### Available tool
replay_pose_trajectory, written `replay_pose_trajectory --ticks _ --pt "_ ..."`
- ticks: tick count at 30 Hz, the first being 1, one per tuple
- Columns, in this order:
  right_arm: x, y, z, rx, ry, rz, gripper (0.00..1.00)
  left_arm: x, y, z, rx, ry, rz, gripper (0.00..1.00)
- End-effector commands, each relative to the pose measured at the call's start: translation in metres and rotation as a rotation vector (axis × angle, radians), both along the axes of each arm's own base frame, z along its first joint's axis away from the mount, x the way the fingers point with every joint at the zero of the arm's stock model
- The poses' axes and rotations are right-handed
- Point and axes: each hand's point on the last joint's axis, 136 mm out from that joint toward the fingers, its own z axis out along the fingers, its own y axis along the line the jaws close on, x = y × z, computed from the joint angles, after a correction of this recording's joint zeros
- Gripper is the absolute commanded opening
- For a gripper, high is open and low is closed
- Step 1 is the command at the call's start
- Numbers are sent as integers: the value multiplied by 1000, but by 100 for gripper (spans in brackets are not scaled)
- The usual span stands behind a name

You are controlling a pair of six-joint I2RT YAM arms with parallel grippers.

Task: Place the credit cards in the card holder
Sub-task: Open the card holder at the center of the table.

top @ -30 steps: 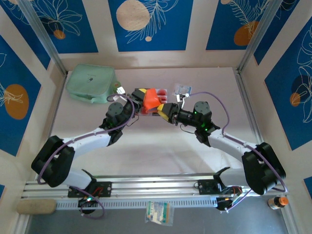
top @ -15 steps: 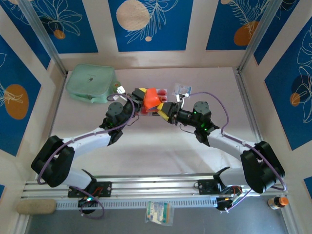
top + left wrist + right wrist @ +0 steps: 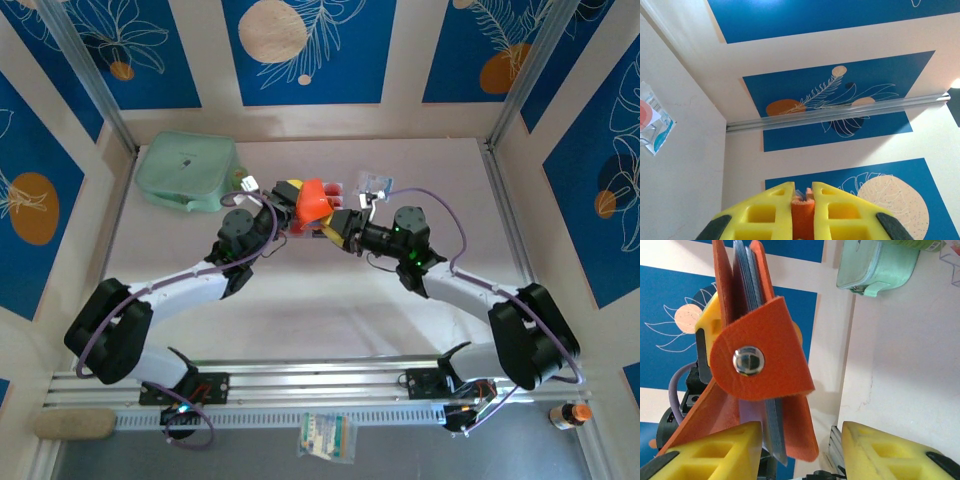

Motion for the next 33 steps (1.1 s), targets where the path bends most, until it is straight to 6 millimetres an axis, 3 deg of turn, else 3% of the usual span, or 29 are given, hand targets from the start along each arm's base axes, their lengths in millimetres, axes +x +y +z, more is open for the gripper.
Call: replay_pose_trajectory --ticks 1,8,10,13,14,20,26,33 --pt "7 1 24 38 -64 -1 42 -6 -5 24 -52 -59 -16 0" --pt "11 -1 31 49 -77 7 32 -8 -7 12 -45 -39 -20 0" --pt "11 -1 32 49 -79 12 24 -8 -7 7 -42 -30 -22 0" --pt "11 -1 29 47 -76 24 1 -9 -8 1 -39 -23 -30 0" --pt "11 -1 26 44 -73 27 0 -9 -8 -2 -35 -22 -31 3" --pt "3 -11 -5 -36 -56 30 0 -18 6 -32 65 -8 -20 97" --pt "-17 -22 -41 -202 -82 55 0 -34 34 -57 332 13 -18 100" --pt "-37 -32 -78 -432 -115 76 0 -41 38 -49 903 47 -163 100"
